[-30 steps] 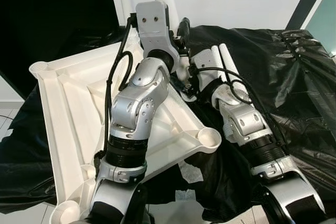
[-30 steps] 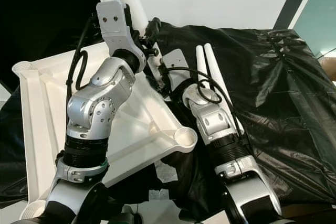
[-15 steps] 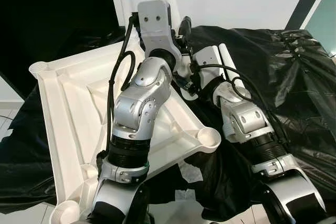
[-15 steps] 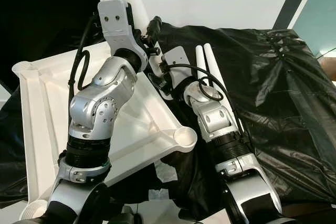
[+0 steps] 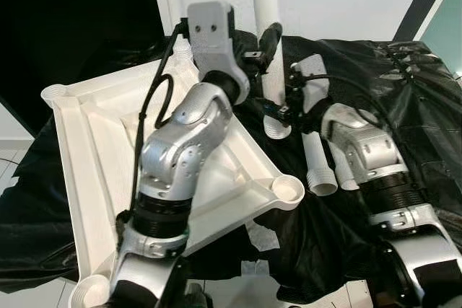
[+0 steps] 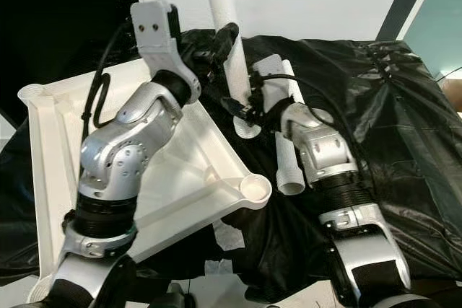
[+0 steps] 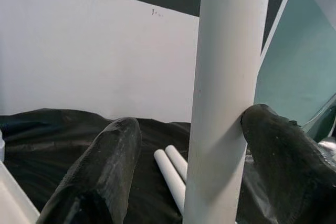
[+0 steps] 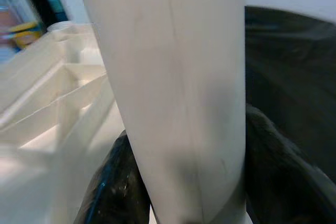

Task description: Building children table

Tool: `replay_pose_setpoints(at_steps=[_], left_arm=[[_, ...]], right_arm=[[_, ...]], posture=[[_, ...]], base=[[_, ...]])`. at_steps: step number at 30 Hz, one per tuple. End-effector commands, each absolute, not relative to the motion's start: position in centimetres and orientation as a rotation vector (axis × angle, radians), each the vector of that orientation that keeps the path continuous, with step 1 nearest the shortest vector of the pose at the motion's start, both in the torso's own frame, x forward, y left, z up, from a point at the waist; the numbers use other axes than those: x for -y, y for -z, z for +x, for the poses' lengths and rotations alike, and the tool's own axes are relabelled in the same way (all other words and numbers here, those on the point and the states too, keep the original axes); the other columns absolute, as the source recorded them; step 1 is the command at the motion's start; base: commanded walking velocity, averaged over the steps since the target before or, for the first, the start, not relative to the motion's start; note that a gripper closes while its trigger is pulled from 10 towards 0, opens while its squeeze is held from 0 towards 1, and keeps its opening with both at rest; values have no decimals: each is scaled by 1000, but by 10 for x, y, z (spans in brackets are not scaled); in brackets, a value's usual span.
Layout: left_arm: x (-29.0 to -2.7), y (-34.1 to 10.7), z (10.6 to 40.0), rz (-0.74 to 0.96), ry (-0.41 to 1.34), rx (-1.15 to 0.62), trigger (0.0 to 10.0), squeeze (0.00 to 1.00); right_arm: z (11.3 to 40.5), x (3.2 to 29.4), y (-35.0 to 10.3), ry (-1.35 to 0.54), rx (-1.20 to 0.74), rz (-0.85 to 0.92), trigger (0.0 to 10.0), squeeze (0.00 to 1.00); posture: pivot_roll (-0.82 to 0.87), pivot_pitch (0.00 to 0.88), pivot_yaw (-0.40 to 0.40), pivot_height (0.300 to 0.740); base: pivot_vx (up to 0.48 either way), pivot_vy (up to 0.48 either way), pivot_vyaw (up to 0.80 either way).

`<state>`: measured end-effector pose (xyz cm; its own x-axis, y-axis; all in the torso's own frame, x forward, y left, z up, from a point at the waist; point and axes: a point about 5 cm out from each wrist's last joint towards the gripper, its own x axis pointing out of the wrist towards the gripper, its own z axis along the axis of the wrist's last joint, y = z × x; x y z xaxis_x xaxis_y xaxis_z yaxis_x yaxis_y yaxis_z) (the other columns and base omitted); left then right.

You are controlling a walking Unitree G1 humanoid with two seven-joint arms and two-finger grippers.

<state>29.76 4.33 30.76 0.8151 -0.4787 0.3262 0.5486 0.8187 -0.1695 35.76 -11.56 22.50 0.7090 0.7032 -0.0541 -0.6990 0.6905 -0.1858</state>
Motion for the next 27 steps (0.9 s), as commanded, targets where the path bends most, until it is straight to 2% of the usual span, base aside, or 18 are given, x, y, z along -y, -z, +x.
replay_pose_setpoints(at_steps=[1,3,6,8,15,19,27], left_arm=[[-28,-309,280,-194,969,328,10000,0],[-27,-308,276,-176,1020,320,10000,0],[-24,-305,266,-153,1167,310,10000,0],[-24,-305,266,-153,1167,310,10000,0],[-24,-307,252,-203,1351,282,10000,0],[-28,-310,254,-252,1361,277,10000,0],[-31,-306,263,-195,1313,267,10000,0]], right_arm=[[358,115,-233,-827,42,-181,10000,0],[356,116,-234,-883,33,-187,10000,0],[346,114,-236,-1105,14,-226,10000,0],[346,114,-236,-1105,14,-226,10000,0],[335,109,-235,-1311,0,-293,10000,0],[334,109,-234,-1364,-10,-312,10000,0],[332,110,-233,-1415,-20,-324,10000,0]], posture=[[110,40,-18,740],[110,38,-19,740],[113,32,-24,740],[113,32,-24,740],[118,28,-26,740],[122,20,-23,740],[123,13,-20,740]], base=[[0,0,0],[0,0,0],[0,0,0],[0,0,0],[0,0,0],[0,0,0],[0,0,0]])
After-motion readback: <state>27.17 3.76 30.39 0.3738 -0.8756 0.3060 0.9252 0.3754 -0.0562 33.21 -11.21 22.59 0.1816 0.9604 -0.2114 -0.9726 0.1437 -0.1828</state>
